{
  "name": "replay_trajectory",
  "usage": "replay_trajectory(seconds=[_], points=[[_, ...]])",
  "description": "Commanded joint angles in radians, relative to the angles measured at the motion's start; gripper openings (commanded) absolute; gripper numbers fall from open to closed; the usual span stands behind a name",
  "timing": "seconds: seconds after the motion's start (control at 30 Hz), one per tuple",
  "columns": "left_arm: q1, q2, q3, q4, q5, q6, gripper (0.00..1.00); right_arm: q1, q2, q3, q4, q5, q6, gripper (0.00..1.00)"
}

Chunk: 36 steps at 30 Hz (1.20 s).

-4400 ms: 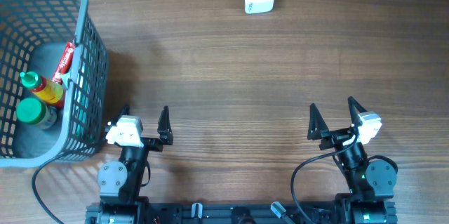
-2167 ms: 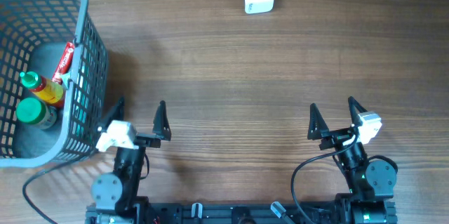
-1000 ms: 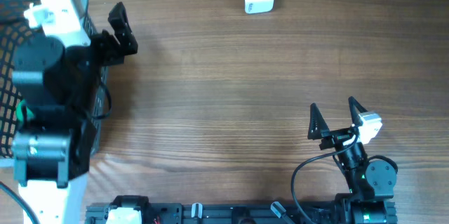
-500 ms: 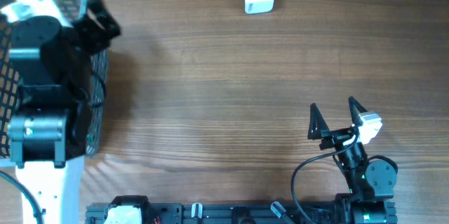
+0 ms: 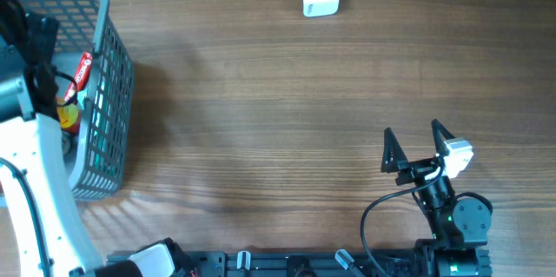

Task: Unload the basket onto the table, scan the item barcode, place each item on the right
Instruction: 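Reach the left gripper into the basket and grasp the red-capped sauce bottle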

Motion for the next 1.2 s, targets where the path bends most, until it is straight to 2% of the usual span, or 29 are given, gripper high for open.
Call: replay_trajectory(seconds=[0.0,0.2,0.3,0.47,0.73,1.0,1.17], points=[[0.068,0.053,0.023,-0.092,0.021,-0.254,0.99,0.007,-0.006,-0.001,0.003,0.013,0.009,1.0],[0.125,0.174,0.023,-0.114,0.144,-0.31,1.0,0.007,-0.006,-0.001,0.003,0.013,0.009,1.0],[0.134,0.239,0.023,-0.132,0.154,-0.391,1.0,0.007,-0.006,-0.001,0.003,0.013,0.009,1.0],[0.134,0.309,0.023,-0.17,0.159,-0.457,1.0,0.006,-0.006,-0.001,0.003,0.013,0.009,1.0],[0.14,0.312,0.023,-0.155,0.145,-0.457,1.0,0.006,-0.006,-0.001,0.003,0.013,0.009,1.0],[0.229,0.313,0.024,-0.175,0.145,-0.453,0.99,0.006,-0.006,-0.001,0.003,0.013,0.009,1.0],[0.233,0.339,0.024,-0.175,0.153,-0.453,0.98,0.007,-0.006,-0.001,0.003,0.013,0.009,1.0]])
